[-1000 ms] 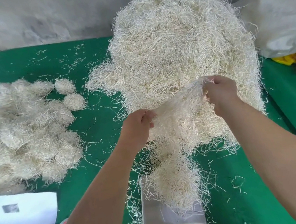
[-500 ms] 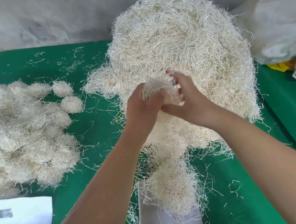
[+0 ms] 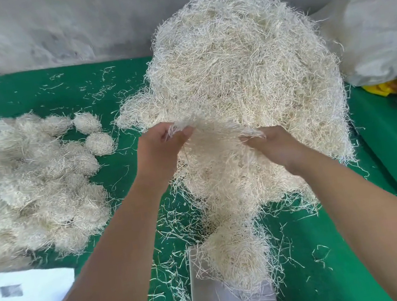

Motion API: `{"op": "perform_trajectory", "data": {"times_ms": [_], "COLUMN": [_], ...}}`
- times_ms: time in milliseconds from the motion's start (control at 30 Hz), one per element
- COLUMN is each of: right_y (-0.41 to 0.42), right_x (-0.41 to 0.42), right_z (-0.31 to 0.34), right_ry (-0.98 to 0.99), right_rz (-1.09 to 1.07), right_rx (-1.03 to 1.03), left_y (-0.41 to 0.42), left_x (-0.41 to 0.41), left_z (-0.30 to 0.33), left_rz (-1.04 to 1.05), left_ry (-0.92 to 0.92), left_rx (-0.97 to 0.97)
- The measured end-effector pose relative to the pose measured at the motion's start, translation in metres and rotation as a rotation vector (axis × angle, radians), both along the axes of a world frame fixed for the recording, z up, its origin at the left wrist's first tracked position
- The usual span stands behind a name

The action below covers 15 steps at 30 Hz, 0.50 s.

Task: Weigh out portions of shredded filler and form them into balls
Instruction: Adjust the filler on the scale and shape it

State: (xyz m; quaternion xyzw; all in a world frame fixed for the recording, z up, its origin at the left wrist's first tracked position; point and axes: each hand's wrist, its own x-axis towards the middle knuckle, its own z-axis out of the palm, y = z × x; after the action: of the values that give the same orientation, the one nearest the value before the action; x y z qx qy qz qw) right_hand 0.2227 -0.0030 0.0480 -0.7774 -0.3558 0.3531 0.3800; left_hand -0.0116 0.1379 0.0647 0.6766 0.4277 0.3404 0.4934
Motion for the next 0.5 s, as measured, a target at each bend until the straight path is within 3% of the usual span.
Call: {"op": "perform_trajectory", "data": {"times_ms": [233,300,500], "right_y": [-0.007,-0.003,0.006], "right_x": [0.058,0.065,0.064], "right_z": [-0.006,-0.008,-0.005], "right_ry": [0.417,0.434,0.766], "right_rz": [-0.476,-0.548,-0.743], "right_rx": [-0.054,-0.104,-0.1], "left_y": [0.014,0.014,0.005], "left_x": [-0.03,-0.029,-0.02], "left_z": [-0.021,-0.023,-0.027], "left_rz": [0.136,0.16,0.234], "left_ry": [0.049,0.038,-0.058], "left_rx": [-0.131,-0.164,-0.281]}}
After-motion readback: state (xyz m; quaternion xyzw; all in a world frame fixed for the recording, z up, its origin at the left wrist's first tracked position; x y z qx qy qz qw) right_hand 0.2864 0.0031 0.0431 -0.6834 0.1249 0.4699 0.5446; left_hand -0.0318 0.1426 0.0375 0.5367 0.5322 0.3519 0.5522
